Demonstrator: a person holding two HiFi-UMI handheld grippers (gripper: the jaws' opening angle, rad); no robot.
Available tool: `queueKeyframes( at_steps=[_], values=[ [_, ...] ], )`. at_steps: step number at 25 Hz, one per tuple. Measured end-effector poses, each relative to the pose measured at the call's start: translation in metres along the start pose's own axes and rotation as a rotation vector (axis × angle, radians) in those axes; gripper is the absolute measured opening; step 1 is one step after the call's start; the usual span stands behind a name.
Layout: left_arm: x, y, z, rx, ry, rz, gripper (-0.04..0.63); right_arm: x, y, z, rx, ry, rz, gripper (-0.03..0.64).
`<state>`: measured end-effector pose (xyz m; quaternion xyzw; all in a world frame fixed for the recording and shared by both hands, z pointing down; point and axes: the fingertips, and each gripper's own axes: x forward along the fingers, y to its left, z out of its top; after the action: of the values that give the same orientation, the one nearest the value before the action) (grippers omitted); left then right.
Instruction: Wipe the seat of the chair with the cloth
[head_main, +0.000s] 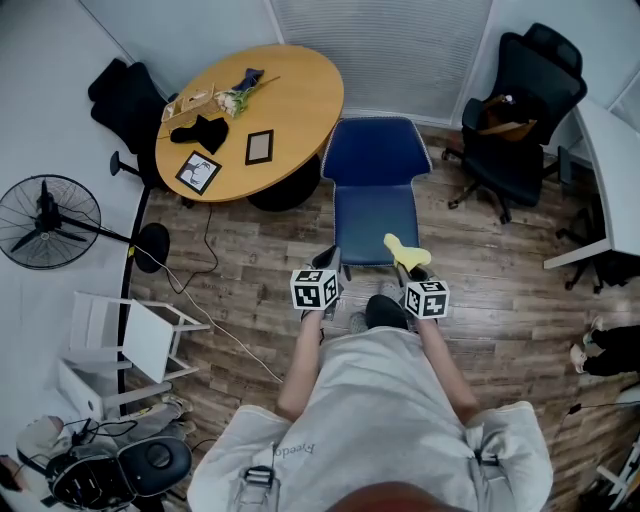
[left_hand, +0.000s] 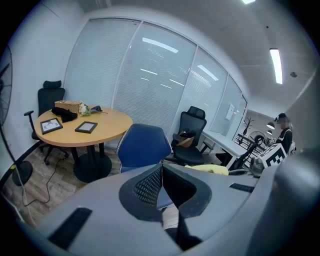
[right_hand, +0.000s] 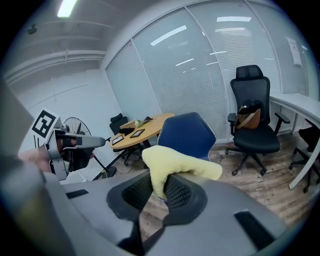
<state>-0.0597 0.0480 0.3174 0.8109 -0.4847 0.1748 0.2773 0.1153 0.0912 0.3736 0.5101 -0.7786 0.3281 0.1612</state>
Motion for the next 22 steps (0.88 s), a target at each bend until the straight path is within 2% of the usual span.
queueKeyframes(
  at_steps=[22],
  values=[
    [-0.003,-0.003,-0.011,-0.009,0.005,0.008,0.028,-0.007,-0.002,-0.004,-0.013,-0.02,-0.008,0.064]
  ],
)
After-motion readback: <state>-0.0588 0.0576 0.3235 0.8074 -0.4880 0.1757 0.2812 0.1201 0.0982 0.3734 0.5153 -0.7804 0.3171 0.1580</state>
